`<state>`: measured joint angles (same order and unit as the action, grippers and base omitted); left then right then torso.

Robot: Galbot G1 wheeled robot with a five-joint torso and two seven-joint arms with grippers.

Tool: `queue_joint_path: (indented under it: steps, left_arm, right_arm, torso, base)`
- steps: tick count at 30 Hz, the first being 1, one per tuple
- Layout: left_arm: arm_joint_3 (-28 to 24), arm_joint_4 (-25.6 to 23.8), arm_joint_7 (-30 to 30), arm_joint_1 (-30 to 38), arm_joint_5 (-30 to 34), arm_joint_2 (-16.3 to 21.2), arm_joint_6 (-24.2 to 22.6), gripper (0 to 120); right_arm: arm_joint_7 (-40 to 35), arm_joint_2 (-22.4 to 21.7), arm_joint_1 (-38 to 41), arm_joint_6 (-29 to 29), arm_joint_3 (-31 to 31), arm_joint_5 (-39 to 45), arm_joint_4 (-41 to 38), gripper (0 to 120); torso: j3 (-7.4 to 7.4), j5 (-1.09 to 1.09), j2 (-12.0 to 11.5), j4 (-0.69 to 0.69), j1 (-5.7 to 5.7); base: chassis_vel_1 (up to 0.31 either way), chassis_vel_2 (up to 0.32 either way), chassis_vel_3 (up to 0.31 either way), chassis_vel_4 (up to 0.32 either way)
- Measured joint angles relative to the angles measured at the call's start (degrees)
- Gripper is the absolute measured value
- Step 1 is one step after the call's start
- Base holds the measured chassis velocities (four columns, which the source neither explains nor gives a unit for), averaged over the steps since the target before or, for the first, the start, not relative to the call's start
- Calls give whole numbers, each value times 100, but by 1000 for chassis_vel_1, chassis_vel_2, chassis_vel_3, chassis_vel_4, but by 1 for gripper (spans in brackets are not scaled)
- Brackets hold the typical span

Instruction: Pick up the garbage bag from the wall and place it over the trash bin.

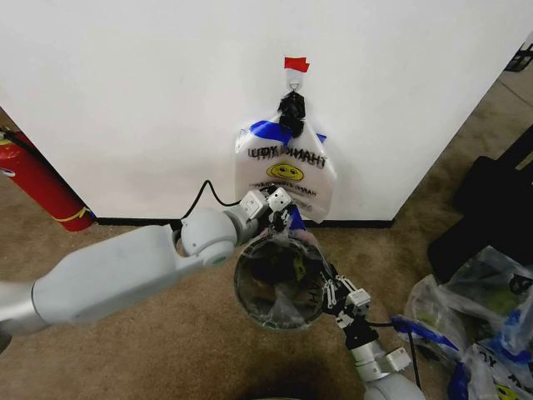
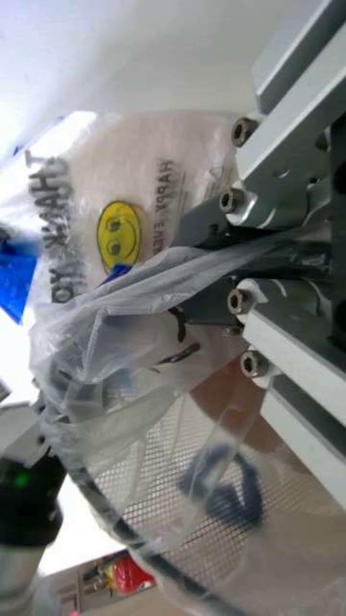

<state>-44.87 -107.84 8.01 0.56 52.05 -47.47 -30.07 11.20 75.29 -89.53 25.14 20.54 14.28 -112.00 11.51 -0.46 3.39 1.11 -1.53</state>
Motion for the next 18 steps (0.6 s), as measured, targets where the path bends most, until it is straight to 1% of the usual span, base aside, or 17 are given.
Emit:
queue_joint_path:
  steps: [2,4,8,10,13,14,15,17,18]
  left_arm:
    - [-188,148,-245,196,-27,-3,-19,0]
    - [-345,261,-407,335,-118,0,-141,0]
    - [-307,161,-310,292,-159,6,-268,0]
    - [-165,17,-160,196,-157,5,-377,8]
    - [167,-349,550,10,26,27,-498,22]
    - [167,-349,550,10,26,27,-498,22]
    - [226,-435,754,-16,96,50,-519,22]
    - [354,-658,1107,-80,281,138,-622,34]
    - [390,-754,1156,-97,334,189,-666,39]
  right_arm:
    - [8,-11,-4,21,-46,-29,1,0]
    - [17,-47,-8,68,-77,-85,-6,0]
    - [-11,-51,-19,71,-77,-93,-30,0]
    - [-99,-33,-19,55,-81,-84,-31,0]
    - [-389,66,14,-74,-119,-108,32,0]
    - [-389,66,14,-74,-119,-108,32,0]
    - [-473,102,25,-113,-137,-119,53,0]
    - [-647,192,55,-209,-195,-121,106,0]
    - [-685,215,67,-233,-213,-120,127,0]
  torso:
    - [0,1,0,0,0]
    - [0,0,0,-1,0]
    - [0,0,0,0,0]
    - [0,-1,0,-1,0]
    - [0,-1,0,0,0]
    - [0,-1,0,0,0]
    - [0,0,1,0,0]
    - [0,0,1,0,0]
    - [0,-1,1,-1,0]
  base:
    - [0,0,0,0]
    - [0,0,0,0]
    - [0,0,0,0]
    - [0,0,0,0]
    - [0,0,0,0]
    - [0,0,0,0]
    - [0,0,0,0]
    - [0,0,0,0]
    - [0,0,0,0]
